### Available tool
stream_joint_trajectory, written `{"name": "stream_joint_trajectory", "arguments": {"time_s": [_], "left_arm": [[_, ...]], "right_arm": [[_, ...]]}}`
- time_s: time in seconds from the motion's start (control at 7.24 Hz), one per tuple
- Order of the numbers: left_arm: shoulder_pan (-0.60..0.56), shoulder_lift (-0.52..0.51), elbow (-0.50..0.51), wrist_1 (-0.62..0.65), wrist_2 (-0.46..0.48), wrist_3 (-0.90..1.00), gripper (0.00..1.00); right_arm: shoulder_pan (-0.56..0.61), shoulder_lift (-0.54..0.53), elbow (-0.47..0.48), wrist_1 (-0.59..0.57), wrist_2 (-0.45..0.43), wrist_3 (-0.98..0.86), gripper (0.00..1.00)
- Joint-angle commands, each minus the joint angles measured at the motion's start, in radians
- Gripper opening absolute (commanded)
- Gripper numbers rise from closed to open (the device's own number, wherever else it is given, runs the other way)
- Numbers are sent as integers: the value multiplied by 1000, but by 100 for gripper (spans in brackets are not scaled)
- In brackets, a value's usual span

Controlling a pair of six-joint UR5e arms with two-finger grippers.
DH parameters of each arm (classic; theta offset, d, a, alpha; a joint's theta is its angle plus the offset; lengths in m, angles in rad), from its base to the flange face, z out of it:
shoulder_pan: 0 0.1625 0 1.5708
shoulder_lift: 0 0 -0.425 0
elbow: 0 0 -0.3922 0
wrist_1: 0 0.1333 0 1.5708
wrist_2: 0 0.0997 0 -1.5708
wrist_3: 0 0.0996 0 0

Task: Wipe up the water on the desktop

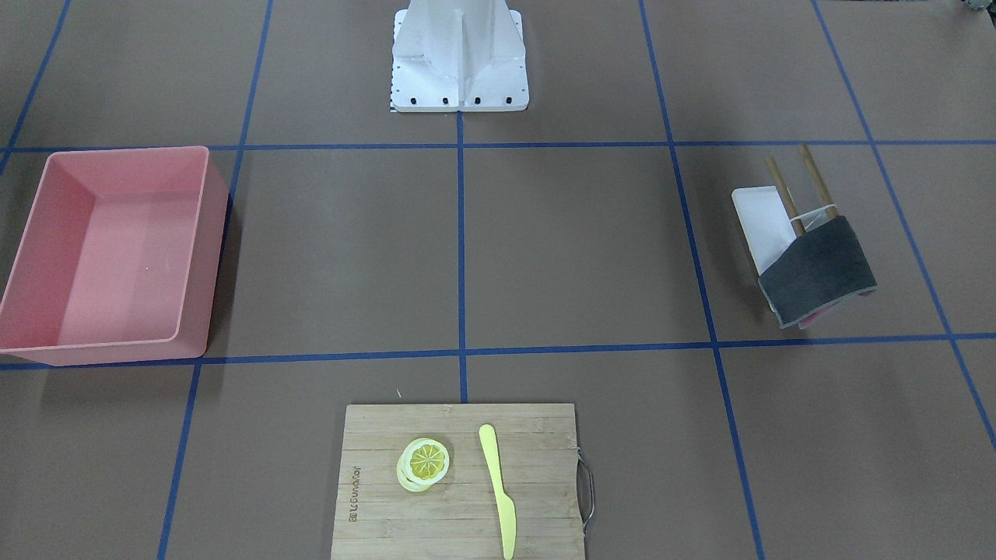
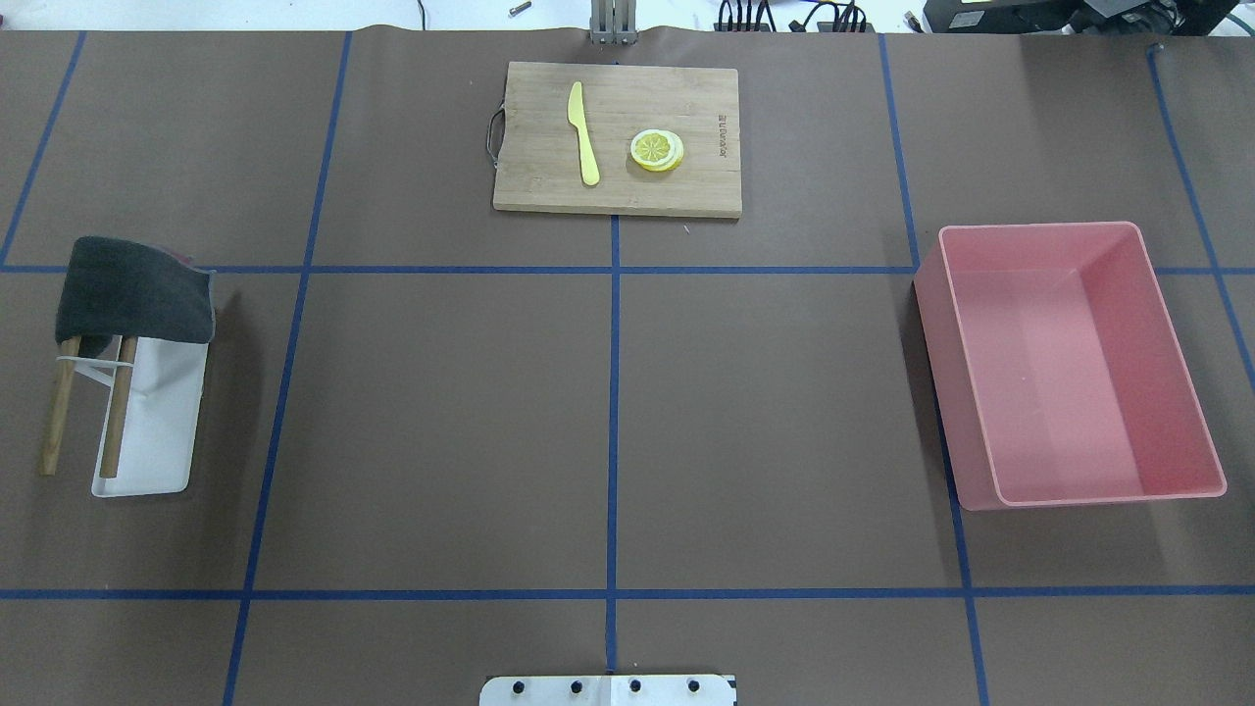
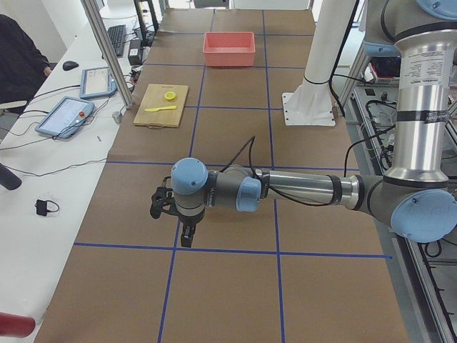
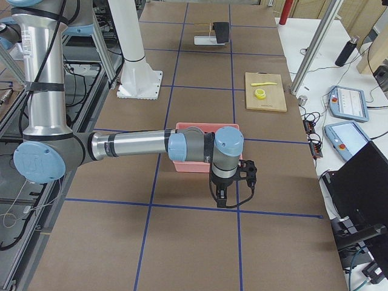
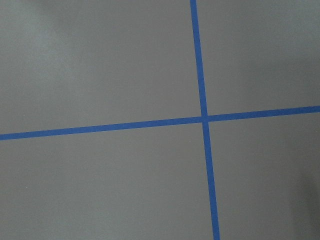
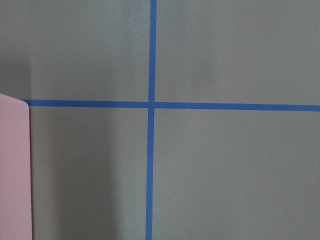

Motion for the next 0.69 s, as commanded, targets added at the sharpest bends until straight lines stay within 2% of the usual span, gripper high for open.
{"name": "stream_joint_trajectory", "arguments": {"time_s": [0.0,0.14,0.28,0.55], "left_arm": [[25,-28,1,-3,-4,-78,98],[30,-28,-5,-4,-20,-78,98],[35,-29,1,-24,-106,-78,98],[79,-26,13,-142,-130,-231,98]], "right_arm": [[-3,0,2,1,27,4,100],[-3,2,-5,3,21,1,100],[-1,-3,2,3,24,-4,100],[-1,16,-5,1,60,7,100]]}}
